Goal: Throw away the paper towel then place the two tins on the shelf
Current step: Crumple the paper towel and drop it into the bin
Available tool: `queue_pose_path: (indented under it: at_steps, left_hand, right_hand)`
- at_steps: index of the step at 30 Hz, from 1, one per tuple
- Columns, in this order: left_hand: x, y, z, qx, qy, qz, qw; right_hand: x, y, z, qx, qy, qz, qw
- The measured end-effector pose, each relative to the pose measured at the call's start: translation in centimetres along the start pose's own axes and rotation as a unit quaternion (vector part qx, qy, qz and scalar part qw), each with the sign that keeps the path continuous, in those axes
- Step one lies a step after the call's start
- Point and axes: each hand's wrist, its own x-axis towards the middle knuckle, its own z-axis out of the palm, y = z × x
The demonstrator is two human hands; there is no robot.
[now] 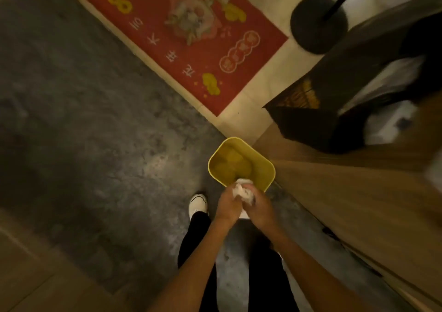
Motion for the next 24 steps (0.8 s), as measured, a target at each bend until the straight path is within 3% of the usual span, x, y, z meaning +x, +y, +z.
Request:
queue_pose_path:
  at_steps: [4, 7, 11, 15, 18, 21, 24]
  left_hand:
    - [12.2, -4.8, -0.9, 0.192, -0.011, 0.022, 0.981]
    - [18.4, -7.9, -1.8, 0.387, 0.003, 0.065, 0.920]
    - [22.4, -10.8, -2.7, 0.451, -0.018, 0.091, 0.888]
    - [22.3, -10.0, -3.5, 0.445, -0.037, 0.098, 0.889]
    - [19.4, -6.2, -4.0, 0.446, -0.067, 0.067, 0.890]
    - [13.3, -0.6, -3.9, 0.479, -0.069, 0.037, 0.874]
    - [4.7, 5.9, -2.5, 0.513, -0.074, 0.070, 0.852]
  right_hand:
    - [12.6, 5.0, 3.4, -0.156, 0.063, -0.031, 0.985]
    - [19.9, 9.4, 4.0, -0.313, -0.023, 0.037, 0.949]
    - [23.8, 13.7, 3.0, -0.265, -0.113, 0.111, 0.951]
    - [19.6, 13.6, -0.3, -0.190, -0.081, 0.078, 0.975]
    - [12.5, 12.5, -3.5, -0.234, -0.034, 0.051, 0.970]
    - [4.0, 10.4, -7.1, -0.252, -0.011, 0.056, 0.966]
    - [-5.4, 7.8, -11.2, -0.264, 0.012, 0.046, 0.963]
